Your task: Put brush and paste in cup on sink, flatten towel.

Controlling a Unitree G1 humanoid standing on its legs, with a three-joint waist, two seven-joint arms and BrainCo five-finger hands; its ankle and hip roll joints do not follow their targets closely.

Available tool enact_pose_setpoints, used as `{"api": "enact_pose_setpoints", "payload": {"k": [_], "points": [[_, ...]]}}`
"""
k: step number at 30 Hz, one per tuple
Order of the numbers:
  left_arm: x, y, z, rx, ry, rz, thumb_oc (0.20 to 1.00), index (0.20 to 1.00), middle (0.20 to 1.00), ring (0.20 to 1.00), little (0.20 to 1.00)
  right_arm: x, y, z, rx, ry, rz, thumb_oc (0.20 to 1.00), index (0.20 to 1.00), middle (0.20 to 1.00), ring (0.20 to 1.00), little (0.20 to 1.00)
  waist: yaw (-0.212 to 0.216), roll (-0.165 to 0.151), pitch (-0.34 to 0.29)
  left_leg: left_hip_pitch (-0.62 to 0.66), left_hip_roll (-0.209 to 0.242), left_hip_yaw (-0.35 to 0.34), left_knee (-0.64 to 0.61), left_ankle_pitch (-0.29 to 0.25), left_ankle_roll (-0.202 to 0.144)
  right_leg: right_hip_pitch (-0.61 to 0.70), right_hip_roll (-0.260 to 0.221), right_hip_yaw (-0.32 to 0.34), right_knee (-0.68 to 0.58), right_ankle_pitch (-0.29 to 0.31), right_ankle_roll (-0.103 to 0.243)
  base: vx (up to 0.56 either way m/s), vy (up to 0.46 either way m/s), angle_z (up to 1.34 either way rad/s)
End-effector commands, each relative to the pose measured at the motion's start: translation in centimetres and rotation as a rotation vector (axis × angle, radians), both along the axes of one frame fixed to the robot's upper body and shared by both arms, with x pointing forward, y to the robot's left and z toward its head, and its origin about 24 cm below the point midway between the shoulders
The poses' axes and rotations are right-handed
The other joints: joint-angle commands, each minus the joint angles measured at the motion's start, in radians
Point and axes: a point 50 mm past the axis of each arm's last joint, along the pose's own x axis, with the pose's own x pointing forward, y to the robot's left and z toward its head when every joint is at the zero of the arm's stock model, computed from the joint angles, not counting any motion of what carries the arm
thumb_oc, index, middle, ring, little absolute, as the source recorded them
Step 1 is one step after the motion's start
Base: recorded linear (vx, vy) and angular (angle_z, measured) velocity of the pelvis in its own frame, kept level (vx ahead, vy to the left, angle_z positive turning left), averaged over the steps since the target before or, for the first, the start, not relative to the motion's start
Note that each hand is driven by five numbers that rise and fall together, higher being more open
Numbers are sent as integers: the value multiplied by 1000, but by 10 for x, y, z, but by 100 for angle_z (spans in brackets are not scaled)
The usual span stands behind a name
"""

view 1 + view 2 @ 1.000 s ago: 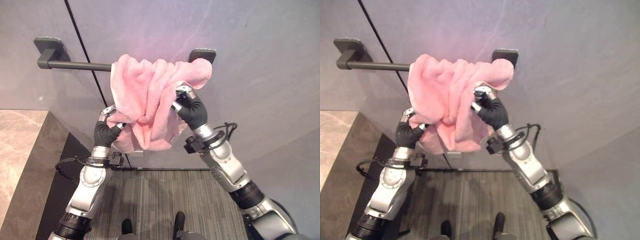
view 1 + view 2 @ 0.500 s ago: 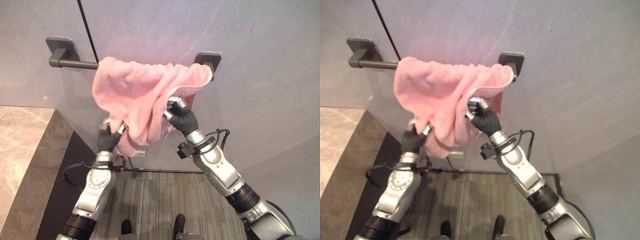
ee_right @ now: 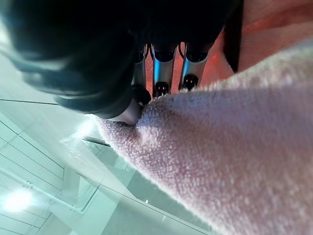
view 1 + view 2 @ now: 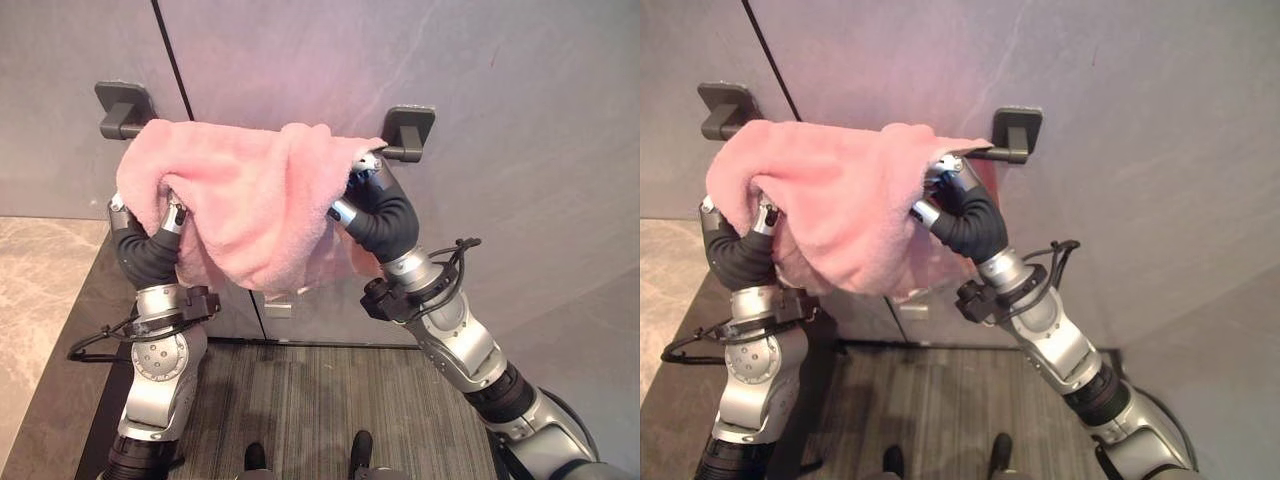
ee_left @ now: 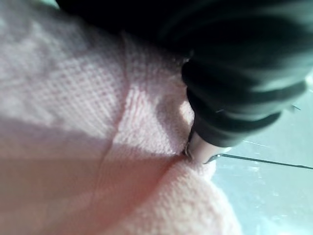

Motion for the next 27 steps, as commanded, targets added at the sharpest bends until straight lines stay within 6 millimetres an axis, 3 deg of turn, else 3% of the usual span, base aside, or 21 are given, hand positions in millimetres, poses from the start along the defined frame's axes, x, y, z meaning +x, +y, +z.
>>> {"api": "enact_pose_setpoints", "payload": {"k": [1, 4, 9, 11, 22, 26, 27], "points": [[3, 9, -3, 74, 13, 45, 200, 200, 200, 200, 200, 5, 2, 0, 46, 38, 21, 200, 200, 200, 200, 200, 18, -57, -26, 8, -24, 22, 2, 21, 15, 50, -77, 39, -1, 12, 80, 0, 0, 0], [7, 12, -25, 77, 124, 44, 200, 200, 200, 200, 200, 13, 0, -23, 0, 134, -13, 200, 200, 200, 200, 200, 21, -53, -25, 12, -26, 20, 2, 21, 17, 55, -79, 35, -1, 10, 79, 0, 0, 0], [21, 17, -70, 12, 340, 80, 200, 200, 200, 200, 200, 30, -2, -77, -68, 373, -101, 200, 200, 200, 200, 200, 20, -44, -31, 20, -29, 21, 2, 20, 21, 64, -82, 31, -1, 8, 77, 0, 0, 0], [24, 18, -71, 10, 340, 89, 200, 200, 200, 200, 200, 32, -4, -83, -84, 384, -132, 200, 200, 200, 200, 200, 19, -40, -31, 23, -30, 21, 2, 19, 22, 66, -81, 32, -1, 7, 77, 0, 0, 0], [23, 23, -74, 13, 352, 117, 200, 200, 200, 200, 200, 28, -14, -81, -33, 380, -155, 200, 200, 200, 200, 200, 2, -31, -46, 37, -29, 32, 2, 14, 23, 69, -80, 43, -1, 4, 78, 3, 0, 0], [17, 33, -63, 5, 296, 179, 200, 200, 200, 200, 200, 26, -31, -68, 30, 313, -229, 200, 200, 200, 200, 200, -4, -25, -51, 42, -30, 36, 2, 11, 22, 72, -80, 43, -1, 1, 80, 13, 3, -2], [14, 42, -54, -12, 245, 234, 200, 200, 200, 200, 200, 25, -44, -56, 86, 249, -292, 200, 200, 200, 200, 200, -7, -22, -52, 42, -29, 38, 2, 10, 22, 71, -81, 43, -1, 1, 81, 0, 0, 0]]}}
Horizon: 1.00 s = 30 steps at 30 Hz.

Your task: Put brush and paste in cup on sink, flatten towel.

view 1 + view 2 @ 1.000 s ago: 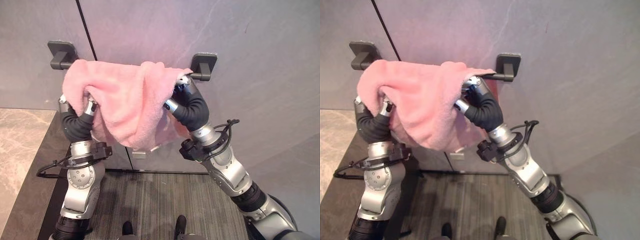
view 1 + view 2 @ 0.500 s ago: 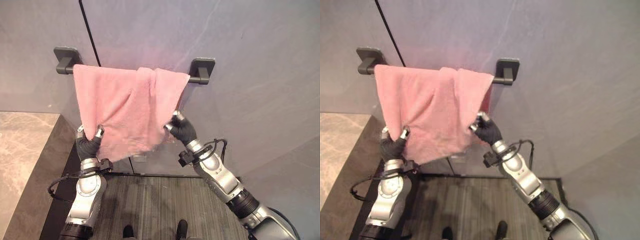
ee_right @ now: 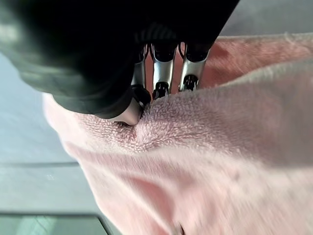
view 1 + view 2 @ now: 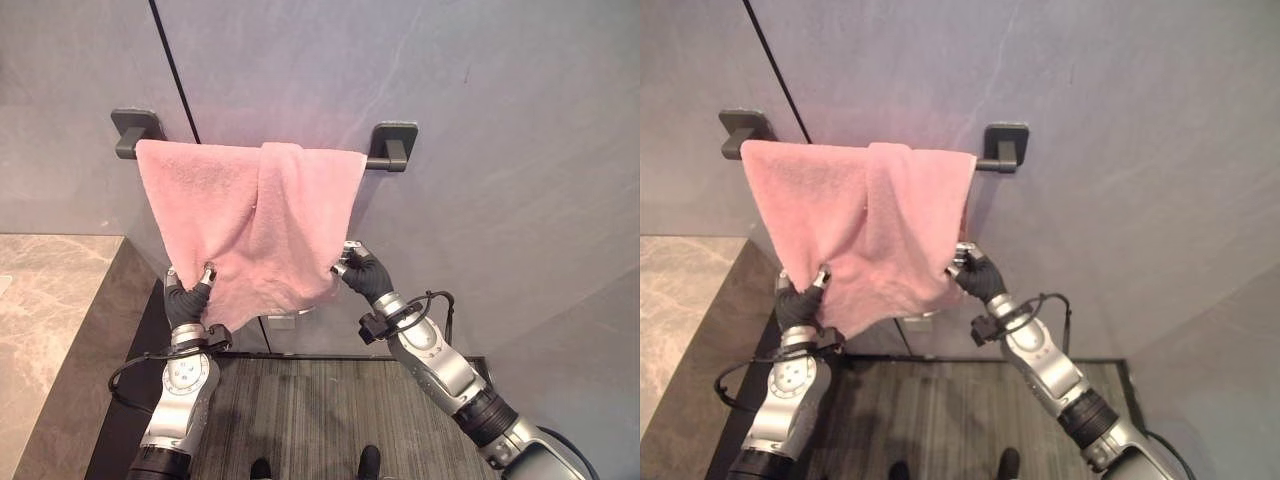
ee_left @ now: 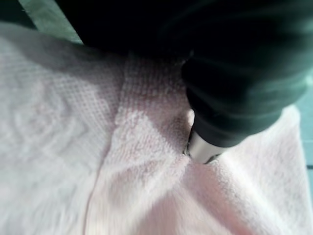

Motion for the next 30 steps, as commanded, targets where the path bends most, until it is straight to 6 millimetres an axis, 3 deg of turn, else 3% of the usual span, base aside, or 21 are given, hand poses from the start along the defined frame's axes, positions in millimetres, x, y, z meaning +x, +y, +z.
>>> {"api": "enact_pose_setpoints", "payload": {"k": [1, 2, 5, 8, 12, 16, 22, 23, 24, 25, 26, 30], "points": [[-3, 26, 45, 77, -225, 129, 200, 200, 200, 200, 200, -6, -22, 59, 164, -312, -141, 200, 200, 200, 200, 200, -4, -50, -13, 23, -32, 34, 2, 11, 19, 55, -80, 38, -1, 1, 82, 0, 0, 0], [-7, 34, 52, 78, -266, 166, 200, 200, 200, 200, 200, -10, -31, 72, 179, -391, -184, 200, 200, 200, 200, 200, -6, -48, -13, 22, -32, 34, 2, 10, 19, 53, -79, 39, -1, 0, 83, 0, 0, 0], [-15, 44, 64, 42, -361, 222, 200, 200, 200, 200, 200, -17, -45, 85, 242, -471, -244, 200, 200, 200, 200, 200, -9, -46, -15, 20, -32, 32, 2, 9, 16, 52, -81, 40, -1, -1, 85, 0, 0, 0], [-7, 45, 41, -3, -239, 216, 200, 200, 200, 200, 200, -6, -42, 50, 220, -285, -261, 200, 200, 200, 200, 200, -13, -40, -17, 23, -32, 36, 2, 11, 17, 52, -80, 44, -1, 1, 82, 0, 0, 0], [-11, 45, 43, 8, -249, 191, 200, 200, 200, 200, 200, -6, -42, 47, 187, -276, -240, 200, 200, 200, 200, 200, -11, -37, -15, 25, -33, 35, 2, 10, 19, 56, -80, 44, -1, -1, 81, 5, -1, -4], [-5, 44, 13, 0, -69, 163, 200, 200, 200, 200, 200, 0, -38, 19, 180, -121, -232, 200, 200, 200, 200, 200, -13, -32, -15, 30, -34, 38, 2, 12, 21, 58, -83, 43, -1, 1, 79, 2, 0, -1], [-9, 42, -2, -11, 2, 125, 200, 200, 200, 200, 200, 0, -40, 15, 205, -90, -232, 200, 200, 200, 200, 200, -15, -26, -15, 31, -35, 40, 2, 11, 23, 59, -84, 43, -1, 0, 80, 0, 0, 0], [-9, 41, -3, 1, 14, 109, 520, 520, 520, 520, 520, 1, -41, 16, 215, -92, -236, 200, 200, 200, 200, 200, -15, -25, -15, 32, -36, 41, 2, 10, 22, 58, -84, 44, -1, 2, 81, 0, 0, 0], [-9, 42, -4, 13, 30, 92, 843, 843, 843, 843, 843, 1, -42, 18, 227, -95, -226, 448, 448, 448, 448, 448, -16, -23, -15, 32, -36, 42, 2, 11, 22, 58, -85, 44, -1, 2, 81, 0, 0, 0], [-10, 44, -5, 12, 34, 87, 1000, 1000, 1000, 1000, 1000, 1, -42, 17, 233, -92, -218, 799, 799, 799, 799, 799, -16, -22, -15, 33, -36, 43, 2, 10, 22, 58, -85, 45, -1, 2, 81, 0, 0, 0], [-10, 44, -7, 4, 42, 78, 1000, 1000, 1000, 1000, 1000, 1, -42, 18, 230, -95, -215, 1000, 1000, 1000, 1000, 1000, -16, -21, -17, 34, -36, 44, 2, 10, 22, 58, -85, 45, -1, 2, 81, 0, 0, 0], [-11, 51, -8, 66, 90, 51, 1000, 1000, 1000, 1000, 1000, 4, -43, 24, 186, -116, -191, 1000, 1000, 1000, 1000, 1000, -17, -17, -21, 39, -34, 48, 2, 9, 21, 59, -83, 49, -1, 3, 81, 0, 0, 0]]}}
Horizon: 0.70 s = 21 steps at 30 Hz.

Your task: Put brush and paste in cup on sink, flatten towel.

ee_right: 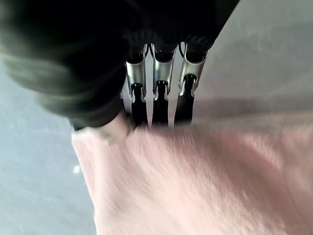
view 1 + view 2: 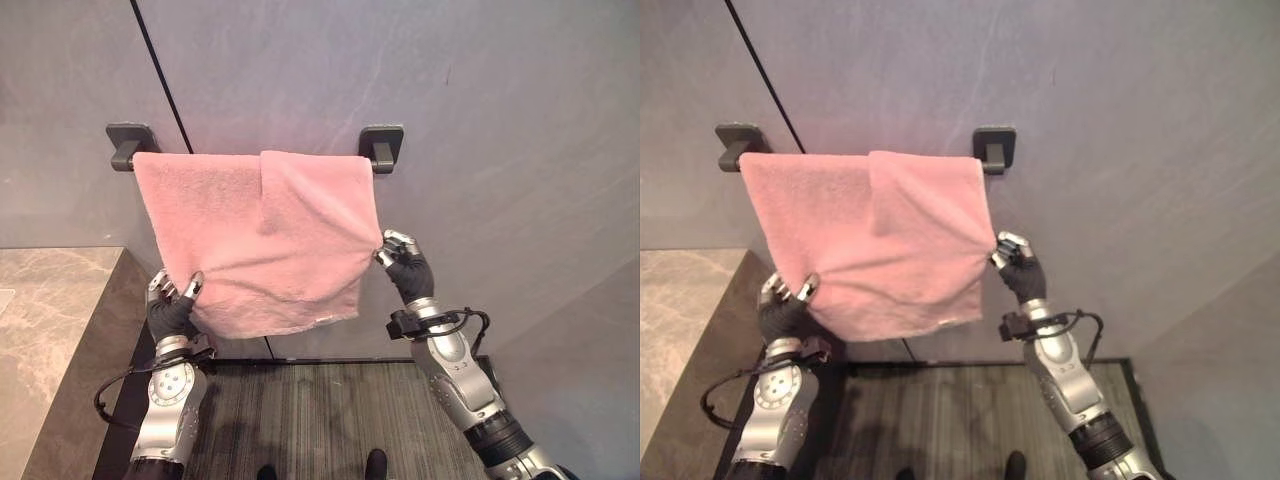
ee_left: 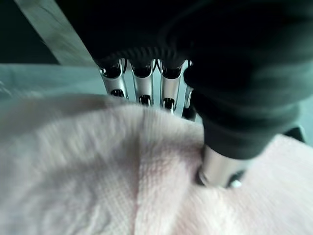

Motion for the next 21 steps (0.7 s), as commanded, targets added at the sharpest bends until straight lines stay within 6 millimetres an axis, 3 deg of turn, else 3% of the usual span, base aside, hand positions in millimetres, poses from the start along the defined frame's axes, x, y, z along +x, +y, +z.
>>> {"api": "enact_pose_setpoints", "payload": {"k": [1, 5, 6, 10, 11, 13, 16, 19, 20, 21], "points": [[4, 29, 21, 169, -12, -12, 1000, 1000, 1000, 1000, 1000, 7, -2, 31, 20, -134, 15, 1000, 1000, 1000, 1000, 1000, -12, -44, -4, 35, -33, 27, 2, 12, 17, 64, -82, 36, -1, 3, 80, 0, 0, 0], [-3, 45, 28, 309, 36, 9, 1000, 1000, 1000, 1000, 1000, 9, -14, 36, -160, -159, -24, 1000, 1000, 1000, 1000, 1000, -13, -42, -6, 38, -32, 29, 2, 12, 15, 66, -81, 39, -1, 4, 81, 5, -2, -4], [-9, 54, 34, 371, 47, 23, 1000, 1000, 1000, 1000, 1000, 8, -27, 49, -392, -240, -68, 1000, 1000, 1000, 1000, 1000, -16, -40, -5, 45, -31, 30, 2, 7, 15, 71, -79, 41, -1, -1, 82, 3, -3, -9], [-18, 64, 37, 470, 85, 22, 1000, 1000, 1000, 1000, 1000, 3, -44, 60, -554, -307, -140, 1000, 1000, 1000, 1000, 1000, -19, -41, -11, 43, -32, 30, 2, 10, 17, 69, -80, 46, -1, 2, 83, -3, -1, -3], [-21, 70, 43, 558, 108, 25, 1000, 1000, 1000, 1000, 1000, -1, -47, 74, -700, -396, -159, 1000, 1000, 1000, 1000, 1000, -20, -38, -12, 49, -31, 29, 2, 3, 17, 75, -78, 46, -1, -3, 84, 0, 0, 0], [-27, 76, 53, 684, 119, 25, 1000, 1000, 1000, 1000, 1000, -6, -57, 82, -809, -447, -217, 1000, 1000, 1000, 1000, 1000, -21, -37, -19, 47, -33, 28, 2, 6, 18, 73, -79, 48, -1, 0, 84, 0, 0, 0], [-35, 84, 86, 965, 72, 88, 1000, 1000, 1000, 1000, 1000, -23, -61, 114, -1022, -652, -298, 1000, 1000, 1000, 1000, 1000, -25, -37, -26, 51, -34, 25, 2, 2, 18, 76, -81, 49, -1, 0, 87, 0, 0, 0], [-37, 75, 125, 1337, -4, 69, 1000, 1000, 1000, 1000, 1000, -37, -59, 136, -1114, -794, -318, 1000, 1000, 1000, 1000, 1000, -25, -34, -34, 59, -33, 23, 2, -10, 16, 85, -81, 48, -1, -7, 92, 0, 0, 0], [-39, 68, 151, 1494, -76, 59, 1000, 1000, 1000, 1000, 1000, -43, -53, 150, -1184, -881, -296, 1000, 1000, 1000, 1000, 1000, -21, -33, -41, 59, -35, 25, 2, -10, 14, 83, -82, 49, -1, -6, 95, -42, 14, 0], [-40, 68, 152, 1495, -76, 61, 1000, 1000, 1000, 1000, 1000, -43, -52, 150, -1182, -883, -295, 1000, 1000, 1000, 1000, 1000, -23, -35, -40, 56, -35, 26, 2, -4, 15, 79, -83, 49, -1, -1, 93, -54, 20, 0]]}}
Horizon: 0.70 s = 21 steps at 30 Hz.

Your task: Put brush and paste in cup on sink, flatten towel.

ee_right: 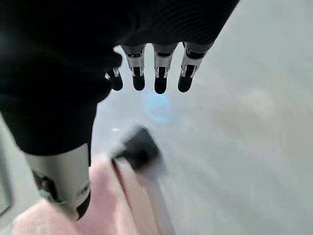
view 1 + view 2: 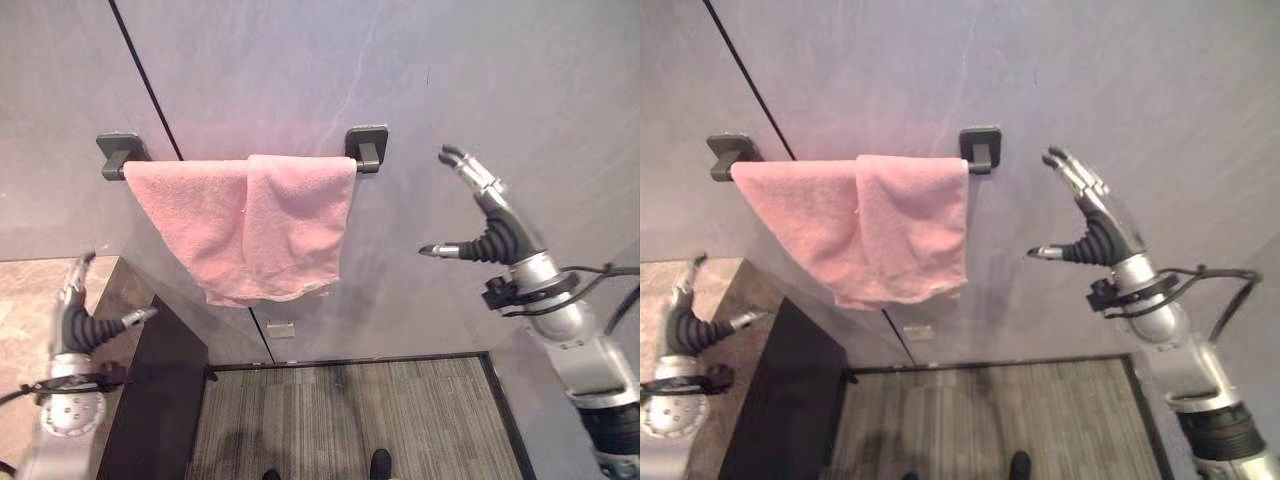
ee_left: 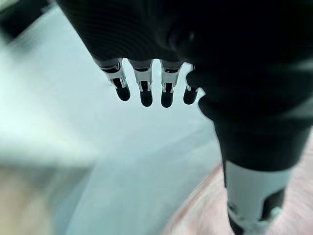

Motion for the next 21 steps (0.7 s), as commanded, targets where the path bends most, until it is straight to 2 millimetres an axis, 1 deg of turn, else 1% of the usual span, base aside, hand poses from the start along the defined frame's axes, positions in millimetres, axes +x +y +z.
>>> {"api": "enact_pose_setpoints", "payload": {"k": [1, 2, 3, 6, 7, 8, 10, 13, 14, 15, 16, 17, 18, 21], "points": [[2, -17, 78, 413, -181, -164, 1000, 1000, 1000, 1000, 1000, -16, 19, 38, -148, -189, 125, 1000, 1000, 1000, 1000, 1000, -6, -52, -45, 40, -34, 11, 3, 1, 10, 71, -83, 30, -1, 1, 93, -37, 8, 0], [1, -17, 78, 414, -182, -163, 1000, 1000, 1000, 1000, 1000, -16, 20, 38, -146, -189, 126, 1000, 1000, 1000, 1000, 1000, -7, -53, -45, 40, -34, 12, 3, 1, 10, 70, -83, 31, -1, 1, 93, 0, 0, 0], [1, -27, 93, 485, -231, -205, 1000, 1000, 1000, 1000, 1000, -16, 26, 44, -170, -213, 156, 1000, 1000, 1000, 1000, 1000, -6, -52, -47, 43, -35, 12, 3, -1, 9, 71, -84, 33, -1, 1, 93, 0, 0, 0], [3, -53, 114, 545, -302, -348, 1000, 1000, 1000, 1000, 1000, -18, 44, 54, -249, -243, 234, 1000, 1000, 1000, 1000, 1000, -5, -57, -54, 42, -36, 12, 3, 2, 8, 69, -85, 35, -1, 6, 93, -9, 3, -1], [3, -53, 114, 541, -302, -348, 1000, 1000, 1000, 1000, 1000, -17, 45, 55, -251, -244, 235, 1000, 1000, 1000, 1000, 1000, -6, -56, -53, 42, -36, 13, 3, 2, 8, 69, -86, 35, -1, 6, 93, 0, 0, 0], [3, -60, 119, 536, -319, -398, 1000, 1000, 1000, 1000, 1000, -17, 51, 57, -269, -242, 269, 1000, 1000, 1000, 1000, 1000, -7, -58, -56, 43, -37, 13, 3, 2, 7, 70, -86, 36, -1, 8, 93, 0, 0, 0], [6, -69, 125, 538, -324, -458, 1000, 1000, 1000, 1000, 1000, -15, 61, 61, -305, -236, 307, 1000, 1000, 1000, 1000, 1000, -10, -59, -57, 42, -38, 14, 3, 3, 5, 68, -88, 39, -1, 11, 94, 0, 0, 0], [16, -82, 133, 619, -281, -535, 1000, 1000, 1000, 1000, 1000, -5, 78, 66, -390, -233, 335, 1000, 1000, 1000, 1000, 1000, -11, -58, -57, 38, -39, 16, 3, 6, 4, 64, -89, 42, -1, 14, 95, -10, 4, 0], [19, -90, 136, 684, -234, -581, 1000, 1000, 1000, 1000, 1000, 0, 86, 67, -429, -215, 347, 1000, 1000, 1000, 1000, 1000, -9, -58, -55, 36, -39, 16, 3, 7, 3, 60, -90, 43, -1, 19, 95, 0, 0, 0], [19, -90, 137, 682, -234, -580, 1000, 1000, 1000, 1000, 1000, 1, 87, 68, -430, -216, 347, 1000, 1000, 1000, 1000, 1000, -9, -57, -54, 35, -40, 16, 3, 7, 3, 60, -90, 43, -1, 19, 95, 0, 0, 0], [23, -92, 138, 729, -221, -585, 1000, 1000, 1000, 1000, 1000, 8, 92, 69, -463, -213, 337, 1000, 1000, 1000, 1000, 1000, -9, -58, -53, 35, -41, 18, 3, 8, 3, 57, -92, 45, -1, 23, 97, 0, 0, 0], [26, -92, 138, 737, -215, -585, 1000, 1000, 1000, 1000, 1000, 13, 95, 69, -470, -201, 336, 1000, 1000, 1000, 1000, 1000, -8, -58, -50, 35, -42, 19, 3, 8, 3, 56, -93, 46, -1, 24, 97, 0, 0, 0], [29, -89, 137, 725, -204, -575, 1000, 1000, 1000, 1000, 1000, 19, 95, 70, -465, -189, 318, 1000, 1000, 1000, 1000, 1000, -5, -57, -48, 35, -42, 21, 3, 9, 4, 54, -94, 46, -1, 26, 98, 0, 0, 0], [34, -85, 137, 740, -180, -553, 1000, 1000, 1000, 1000, 1000, 27, 100, 72, -478, -188, 309, 1000, 1000, 1000, 1000, 1000, 0, -54, -43, 35, -44, 26, 3, 9, 4, 49, -97, 51, -1, 30, 101, -3, 8, -1]]}}
